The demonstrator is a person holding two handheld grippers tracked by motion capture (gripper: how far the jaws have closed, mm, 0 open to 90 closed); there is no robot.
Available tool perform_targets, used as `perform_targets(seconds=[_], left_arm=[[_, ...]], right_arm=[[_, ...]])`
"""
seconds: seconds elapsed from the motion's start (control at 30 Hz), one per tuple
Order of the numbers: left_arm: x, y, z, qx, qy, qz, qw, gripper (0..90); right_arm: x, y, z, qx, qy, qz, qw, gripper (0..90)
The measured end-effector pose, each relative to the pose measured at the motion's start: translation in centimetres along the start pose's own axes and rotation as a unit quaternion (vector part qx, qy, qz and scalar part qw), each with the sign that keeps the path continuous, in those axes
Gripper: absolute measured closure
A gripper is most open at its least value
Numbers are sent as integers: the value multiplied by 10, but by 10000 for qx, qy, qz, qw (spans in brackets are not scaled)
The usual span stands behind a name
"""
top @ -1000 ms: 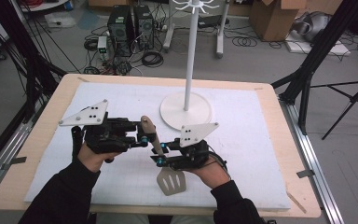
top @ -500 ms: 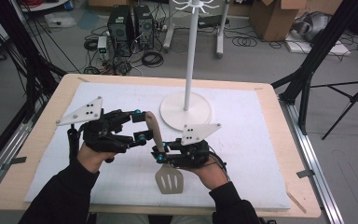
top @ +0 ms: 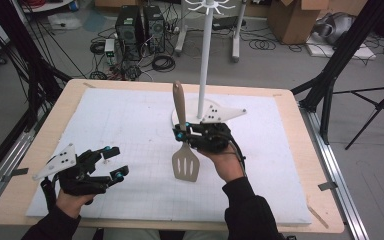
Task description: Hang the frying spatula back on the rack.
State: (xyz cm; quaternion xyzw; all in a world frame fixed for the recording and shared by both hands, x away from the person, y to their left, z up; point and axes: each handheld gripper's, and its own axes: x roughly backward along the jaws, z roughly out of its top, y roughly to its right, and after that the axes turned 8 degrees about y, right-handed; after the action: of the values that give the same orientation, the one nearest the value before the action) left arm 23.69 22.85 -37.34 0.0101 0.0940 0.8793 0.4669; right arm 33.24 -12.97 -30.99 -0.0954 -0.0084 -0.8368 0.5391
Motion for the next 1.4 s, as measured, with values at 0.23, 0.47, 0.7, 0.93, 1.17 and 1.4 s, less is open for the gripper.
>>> perform_targets(seconds=[0.23,0.47,0.7,0.93,1.17,1.4], left_arm=[[10,-17,-16,154,-176,431,9988,184],[9,-17,-22,142,-277,420,9986,186],[10,-20,-24,251,-233,416,9985,191],[10,-21,-23,304,-179,385,9986,192],[12,-23,-23,358,-128,383,9985,192],[12,-24,-22,375,-126,391,9985,195]], right_arm=[[-14,24,29,-9,48,-252,9997,789],[-22,47,67,-142,267,-571,9979,789],[-30,63,90,-215,305,-913,9951,789],[-40,72,99,-301,183,-1094,9934,789],[-39,81,100,-463,218,-1277,9905,789],[-38,88,97,-629,179,-1340,9888,789]])
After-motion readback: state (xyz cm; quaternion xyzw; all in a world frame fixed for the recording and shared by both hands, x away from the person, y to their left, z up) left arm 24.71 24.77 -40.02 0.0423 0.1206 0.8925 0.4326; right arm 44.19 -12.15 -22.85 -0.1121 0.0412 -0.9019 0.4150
